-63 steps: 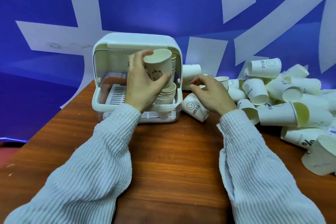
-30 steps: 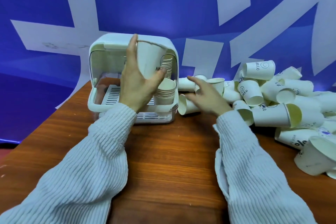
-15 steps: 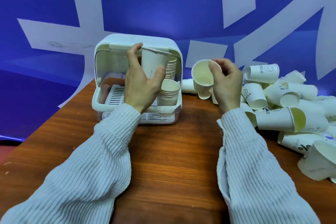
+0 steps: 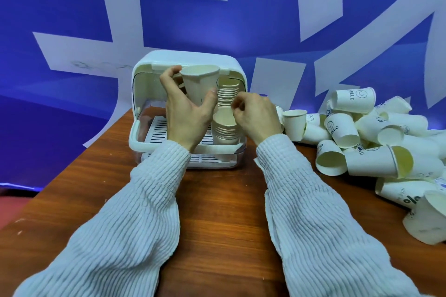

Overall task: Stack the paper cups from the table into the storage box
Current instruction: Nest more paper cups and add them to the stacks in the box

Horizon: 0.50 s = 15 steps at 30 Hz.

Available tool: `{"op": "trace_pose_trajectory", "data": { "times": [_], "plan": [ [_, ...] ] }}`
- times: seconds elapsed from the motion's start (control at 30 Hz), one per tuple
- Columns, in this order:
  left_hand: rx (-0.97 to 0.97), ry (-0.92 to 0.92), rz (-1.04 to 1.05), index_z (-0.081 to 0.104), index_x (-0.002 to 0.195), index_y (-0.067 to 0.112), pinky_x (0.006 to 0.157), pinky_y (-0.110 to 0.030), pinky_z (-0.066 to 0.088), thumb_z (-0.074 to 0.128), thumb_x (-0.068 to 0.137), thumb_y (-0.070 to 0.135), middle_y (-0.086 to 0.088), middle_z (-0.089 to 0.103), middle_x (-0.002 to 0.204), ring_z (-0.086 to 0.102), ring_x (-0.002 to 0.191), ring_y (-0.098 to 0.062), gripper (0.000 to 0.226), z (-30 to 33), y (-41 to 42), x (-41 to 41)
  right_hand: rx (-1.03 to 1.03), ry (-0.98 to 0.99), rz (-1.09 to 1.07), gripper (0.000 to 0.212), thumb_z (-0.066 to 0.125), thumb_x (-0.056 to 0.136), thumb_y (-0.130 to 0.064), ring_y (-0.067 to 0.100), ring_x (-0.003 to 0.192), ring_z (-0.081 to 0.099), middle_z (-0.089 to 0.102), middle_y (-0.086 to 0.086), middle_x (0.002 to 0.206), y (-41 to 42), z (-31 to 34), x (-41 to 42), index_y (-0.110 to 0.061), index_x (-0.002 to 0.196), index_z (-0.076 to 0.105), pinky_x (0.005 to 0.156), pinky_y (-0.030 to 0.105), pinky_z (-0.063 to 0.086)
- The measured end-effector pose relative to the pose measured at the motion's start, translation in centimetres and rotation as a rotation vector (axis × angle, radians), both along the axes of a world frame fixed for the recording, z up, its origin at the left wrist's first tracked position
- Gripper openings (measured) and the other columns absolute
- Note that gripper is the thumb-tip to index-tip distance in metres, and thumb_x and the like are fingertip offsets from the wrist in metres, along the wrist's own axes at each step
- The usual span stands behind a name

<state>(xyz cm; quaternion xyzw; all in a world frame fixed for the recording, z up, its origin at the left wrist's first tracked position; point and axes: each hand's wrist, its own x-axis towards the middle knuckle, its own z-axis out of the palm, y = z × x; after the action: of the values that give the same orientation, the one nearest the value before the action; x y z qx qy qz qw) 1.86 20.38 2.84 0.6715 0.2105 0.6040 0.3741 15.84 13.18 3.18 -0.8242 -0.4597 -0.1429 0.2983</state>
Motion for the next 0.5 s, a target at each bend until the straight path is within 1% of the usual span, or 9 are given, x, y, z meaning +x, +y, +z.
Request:
{"op": "trace_pose_trajectory", "data": {
  "times": [0.03, 0.1, 0.13, 0.17, 0.2, 0.23, 0.3, 0.4, 0.5],
  "plan": [
    [0.009, 0.013, -0.001, 0.03, 0.14, 0.007, 0.083, -0.007, 0.047, 0.078, 0.087, 0.017, -0.005, 0.049, 0.131, 0.056, 0.114, -0.013, 0.072, -0.1, 0.1, 0.0, -0.019, 0.048, 0.003, 0.016, 0.06, 0.094, -0.022, 0.027, 0.098, 0.067, 0.075, 0.001, 0.103, 0.1, -0.5, 0.1, -0.024, 0.099, 0.074, 0.085, 0.041, 0.055],
    [0.011, 0.054, -0.015, 0.029, 0.146, 0.011, 0.09, -0.009, 0.046, 0.079, 0.086, 0.021, -0.001, 0.046, 0.138, 0.054, 0.119, -0.012, 0.079, -0.4, 0.3, 0.1, 0.012, 0.154, -0.006, 0.017, 0.059, 0.095, -0.022, 0.023, 0.1, 0.065, 0.073, 0.0, 0.105, 0.2, -1.2, 0.3, -0.024, 0.099, 0.075, 0.087, 0.04, 0.054],
    [0.006, 0.077, -0.032, 0.028, 0.149, 0.015, 0.097, -0.015, 0.048, 0.08, 0.085, 0.025, 0.002, 0.045, 0.142, 0.052, 0.123, -0.012, 0.083, -0.6, 0.4, 0.1, 0.051, 0.201, -0.005, 0.018, 0.058, 0.095, -0.024, 0.021, 0.1, 0.065, 0.072, 0.0, 0.106, 0.1, -1.5, 0.4, -0.025, 0.099, 0.076, 0.089, 0.039, 0.054],
    [0.007, 0.102, -0.046, 0.028, 0.152, 0.019, 0.105, -0.025, 0.049, 0.08, 0.084, 0.032, 0.003, 0.045, 0.146, 0.051, 0.129, -0.014, 0.086, -0.8, 0.7, 0.3, 0.098, 0.241, 0.003, 0.019, 0.058, 0.096, -0.025, 0.02, 0.1, 0.065, 0.072, -0.001, 0.106, 0.0, -1.9, 0.4, -0.026, 0.1, 0.076, 0.09, 0.039, 0.054],
    [0.015, 0.131, -0.052, 0.03, 0.153, 0.022, 0.109, -0.035, 0.048, 0.079, 0.083, 0.038, 0.003, 0.045, 0.149, 0.049, 0.133, -0.016, 0.087, -1.0, 0.9, 0.4, 0.152, 0.283, 0.021, 0.021, 0.057, 0.096, -0.028, 0.018, 0.099, 0.065, 0.072, -0.002, 0.106, -0.2, -2.4, 0.2, -0.027, 0.101, 0.077, 0.091, 0.04, 0.054],
    [0.028, 0.161, -0.056, 0.032, 0.153, 0.023, 0.11, -0.04, 0.047, 0.079, 0.083, 0.041, 0.003, 0.046, 0.15, 0.049, 0.135, -0.017, 0.086, -1.2, 1.1, 0.5, 0.21, 0.333, 0.047, 0.023, 0.055, 0.097, -0.03, 0.016, 0.098, 0.066, 0.072, -0.003, 0.105, -0.3, -3.0, 0.0, -0.027, 0.103, 0.077, 0.092, 0.042, 0.054],
    [0.056, 0.204, -0.076, 0.037, 0.151, 0.021, 0.11, -0.038, 0.047, 0.08, 0.083, 0.04, 0.005, 0.049, 0.149, 0.05, 0.133, -0.014, 0.083, -1.6, 1.0, 0.8, 0.311, 0.425, 0.099, 0.027, 0.051, 0.097, -0.039, 0.014, 0.095, 0.067, 0.072, -0.007, 0.103, -0.6, -4.3, -0.5, -0.029, 0.103, 0.075, 0.091, 0.046, 0.055],
    [0.081, 0.281, -0.09, 0.042, 0.149, 0.018, 0.108, -0.033, 0.047, 0.083, 0.083, 0.032, 0.004, 0.054, 0.143, 0.053, 0.129, -0.011, 0.079, -2.0, 0.9, 1.2, 0.365, 0.489, 0.141, 0.036, 0.042, 0.098, -0.048, 0.015, 0.095, 0.068, 0.072, -0.008, 0.099, -0.8, -5.2, -0.3, -0.027, 0.101, 0.071, 0.088, 0.05, 0.056],
    [0.083, 0.396, -0.067, 0.044, 0.147, 0.018, 0.109, -0.034, 0.045, 0.083, 0.08, 0.031, 0.0, 0.055, 0.142, 0.053, 0.129, -0.016, 0.079, -2.4, 1.0, 1.5, 0.449, 0.568, 0.139, 0.027, 0.041, 0.106, -0.037, 0.015, 0.088, 0.07, 0.073, -0.006, 0.094, -1.3, -5.3, 0.2, -0.026, 0.108, 0.066, 0.087, 0.046, 0.058]
  ]
}}
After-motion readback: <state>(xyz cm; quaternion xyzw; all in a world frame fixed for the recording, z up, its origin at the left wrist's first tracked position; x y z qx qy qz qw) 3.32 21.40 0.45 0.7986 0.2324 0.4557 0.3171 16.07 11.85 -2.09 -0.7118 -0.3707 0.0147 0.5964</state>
